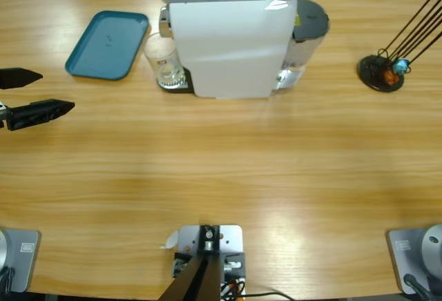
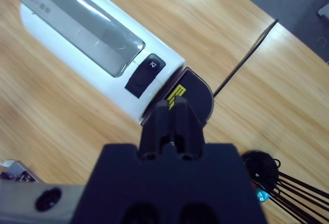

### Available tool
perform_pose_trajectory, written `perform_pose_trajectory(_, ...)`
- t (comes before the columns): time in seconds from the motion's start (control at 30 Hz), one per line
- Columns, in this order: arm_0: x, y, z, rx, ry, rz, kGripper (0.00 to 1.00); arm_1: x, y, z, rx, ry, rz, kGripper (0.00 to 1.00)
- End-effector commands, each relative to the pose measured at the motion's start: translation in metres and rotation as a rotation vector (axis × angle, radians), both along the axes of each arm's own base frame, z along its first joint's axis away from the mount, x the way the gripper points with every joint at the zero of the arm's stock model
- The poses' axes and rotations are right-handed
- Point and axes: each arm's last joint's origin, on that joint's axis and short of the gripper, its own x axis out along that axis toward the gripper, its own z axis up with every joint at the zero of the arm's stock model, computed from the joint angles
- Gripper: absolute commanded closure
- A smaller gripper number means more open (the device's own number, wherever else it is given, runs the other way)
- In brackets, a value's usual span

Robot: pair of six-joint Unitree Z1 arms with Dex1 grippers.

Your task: Pour coffee

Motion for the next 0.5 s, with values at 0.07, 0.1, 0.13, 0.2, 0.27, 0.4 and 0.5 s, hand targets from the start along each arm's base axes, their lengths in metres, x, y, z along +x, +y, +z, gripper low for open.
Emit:
perform_pose_trajectory(0.07,0.003,-0.002,-0.014,0.031,0.051,0.012,0.055,0.034,0.034,-0.023,-0.071,0.096,0.061,1.000)
perform_pose_trajectory(0.1,0.003,-0.003,-0.014,0.033,0.051,0.013,0.055,0.035,0.037,-0.022,-0.072,0.098,0.066,1.000)
perform_pose_trajectory(0.13,0.004,-0.003,-0.014,0.033,0.052,0.013,0.055,0.036,0.039,-0.022,-0.073,0.099,0.071,1.000)
perform_pose_trajectory(0.2,0.004,-0.003,-0.015,0.035,0.054,0.013,0.055,0.036,0.045,-0.020,-0.079,0.101,0.080,1.000)
perform_pose_trajectory(0.27,0.004,-0.003,-0.015,0.035,0.054,0.013,0.055,0.036,0.050,-0.019,-0.083,0.106,0.091,1.000)
perform_pose_trajectory(0.4,0.003,-0.003,-0.015,0.035,0.053,0.014,0.055,0.034,0.053,-0.023,-0.092,0.120,0.100,1.000)
perform_pose_trajectory(0.5,0.003,-0.003,-0.015,0.035,0.053,0.013,0.055,0.035,0.054,-0.026,-0.096,0.126,0.101,1.000)
